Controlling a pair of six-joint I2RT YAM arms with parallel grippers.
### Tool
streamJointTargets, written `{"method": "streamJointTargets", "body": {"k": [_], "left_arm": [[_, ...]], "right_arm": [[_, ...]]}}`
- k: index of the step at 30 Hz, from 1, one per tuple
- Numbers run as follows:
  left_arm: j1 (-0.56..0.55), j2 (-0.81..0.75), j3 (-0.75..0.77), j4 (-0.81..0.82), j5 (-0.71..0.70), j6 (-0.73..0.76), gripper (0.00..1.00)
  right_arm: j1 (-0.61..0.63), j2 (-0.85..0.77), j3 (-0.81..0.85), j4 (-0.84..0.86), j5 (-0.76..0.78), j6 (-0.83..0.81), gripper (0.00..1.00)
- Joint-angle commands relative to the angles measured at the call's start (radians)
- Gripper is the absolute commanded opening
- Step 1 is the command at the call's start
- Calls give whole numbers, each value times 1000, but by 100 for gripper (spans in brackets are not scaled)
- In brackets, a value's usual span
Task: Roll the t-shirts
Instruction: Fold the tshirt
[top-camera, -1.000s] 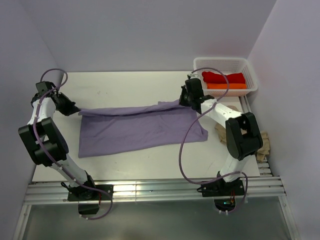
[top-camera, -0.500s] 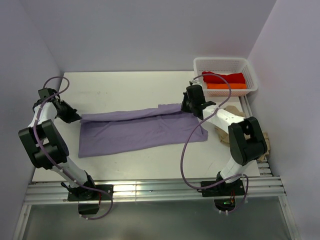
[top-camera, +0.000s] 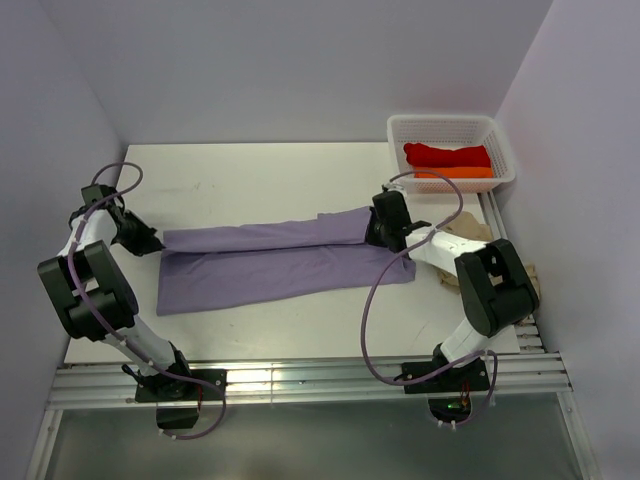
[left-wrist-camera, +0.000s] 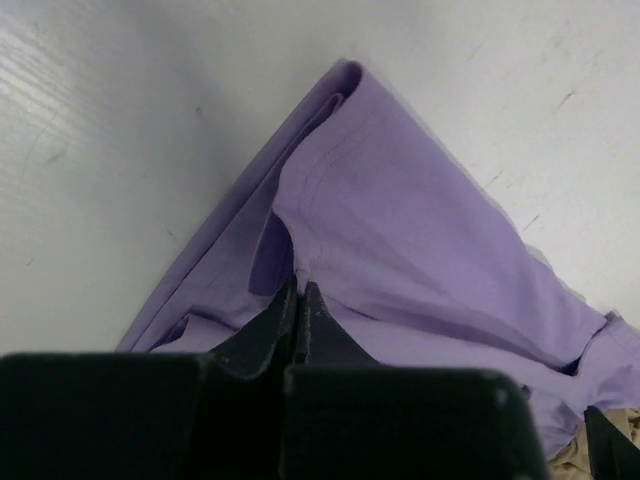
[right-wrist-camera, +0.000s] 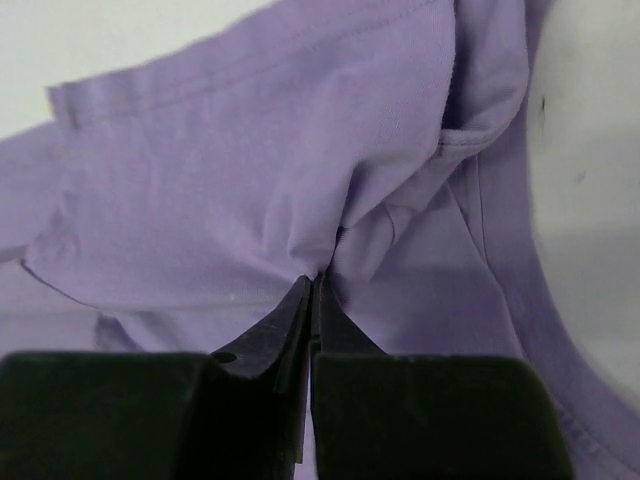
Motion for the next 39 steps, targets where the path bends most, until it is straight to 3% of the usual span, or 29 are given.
{"method": "streamJointTargets", "body": {"k": [1,3,4,6,8,10,12,22,25,32,39], "left_arm": [[5,-7,-17,-14,-38,34,2],[6,1,-25,-26,-55,31,11],[6,4,-25,-32,-64,21,21],[5,-5,-28,-32,-64,11,27],[5,-31,-28,-32,-76,5,39],[6,-50,-19,-44,-108,2,47],[6,-74,5,-56,-122,2,52],[-29,-120,128,-75,-79,-9,54],[-52,-90,151,-73,-67,-10,53],[-119,-48,186,-61,-41,-29,53],[-190,-63,188,-41,-26,-52,53]], "right_arm": [[9,-18,-30,27,38,30,4],[12,5,-20,14,38,38,16],[12,13,-3,-23,43,48,26],[14,10,6,-42,66,54,33],[14,-8,8,-46,84,59,52],[15,-44,20,-56,97,45,59],[15,-64,34,-63,100,22,59],[55,53,290,-152,143,-93,59],[57,128,385,-184,98,-129,59],[60,263,503,-171,-169,-238,59],[90,389,618,-226,-180,-231,59]]}}
